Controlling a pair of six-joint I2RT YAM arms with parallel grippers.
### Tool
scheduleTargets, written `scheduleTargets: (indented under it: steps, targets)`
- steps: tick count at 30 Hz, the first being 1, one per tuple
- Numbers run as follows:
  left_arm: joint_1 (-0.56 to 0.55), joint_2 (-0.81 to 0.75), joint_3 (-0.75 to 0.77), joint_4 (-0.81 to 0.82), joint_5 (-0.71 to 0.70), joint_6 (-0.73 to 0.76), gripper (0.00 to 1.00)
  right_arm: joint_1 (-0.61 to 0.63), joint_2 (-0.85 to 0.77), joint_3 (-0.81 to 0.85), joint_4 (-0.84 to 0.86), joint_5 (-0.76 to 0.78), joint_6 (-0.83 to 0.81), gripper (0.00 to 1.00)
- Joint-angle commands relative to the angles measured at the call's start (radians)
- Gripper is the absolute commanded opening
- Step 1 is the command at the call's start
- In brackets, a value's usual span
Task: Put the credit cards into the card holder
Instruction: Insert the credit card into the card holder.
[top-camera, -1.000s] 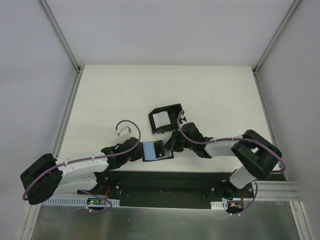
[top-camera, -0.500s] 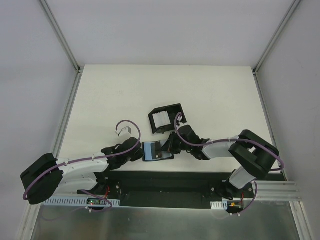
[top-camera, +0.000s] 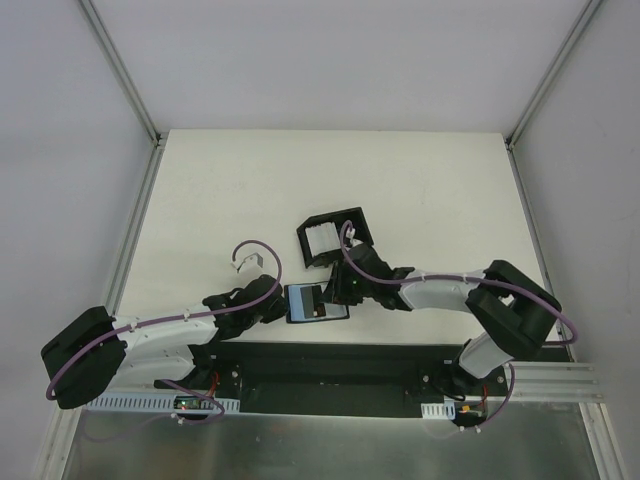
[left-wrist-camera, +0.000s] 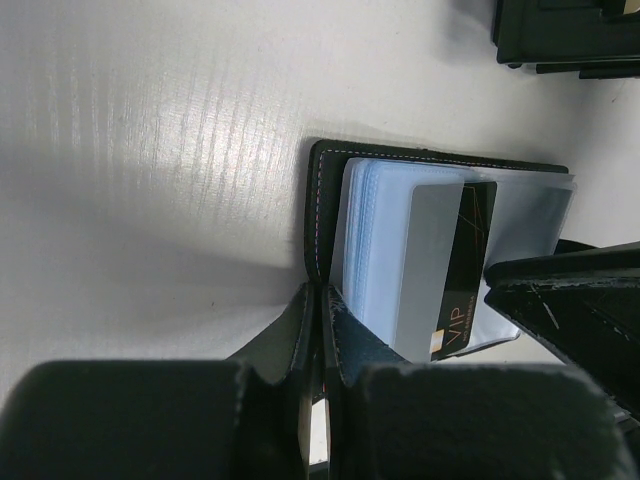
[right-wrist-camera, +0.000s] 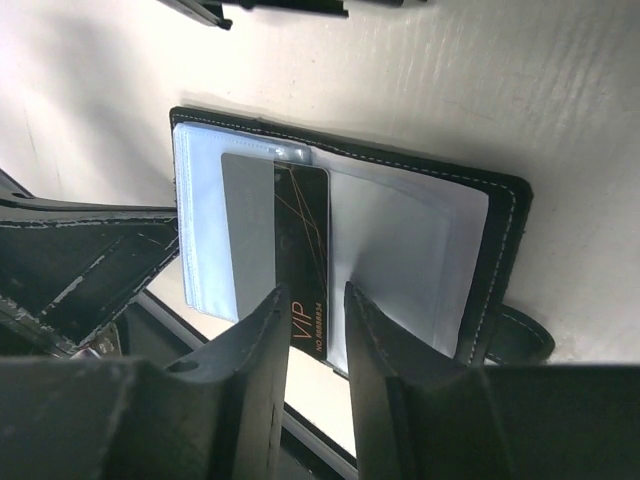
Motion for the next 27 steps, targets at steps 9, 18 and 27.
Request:
scheduleTargets:
  steps: [9, 18, 27]
  targets:
    - [-0.002, 0.0, -0.01, -0.009, 0.02, 0.029, 0.0, 0.009, 0.032, 0.121, -0.122, -0.026, -0.074, 0.34]
    - [-0.002, 0.009, -0.003, -0.003, 0.023, 0.035, 0.0, 0.029, 0.084, 0.177, -0.108, -0.074, -0.074, 0.33]
    - [-0.004, 0.026, 0.009, 0.002, 0.029, 0.039, 0.0, 0.038, 0.099, 0.194, -0.071, -0.097, -0.065, 0.31]
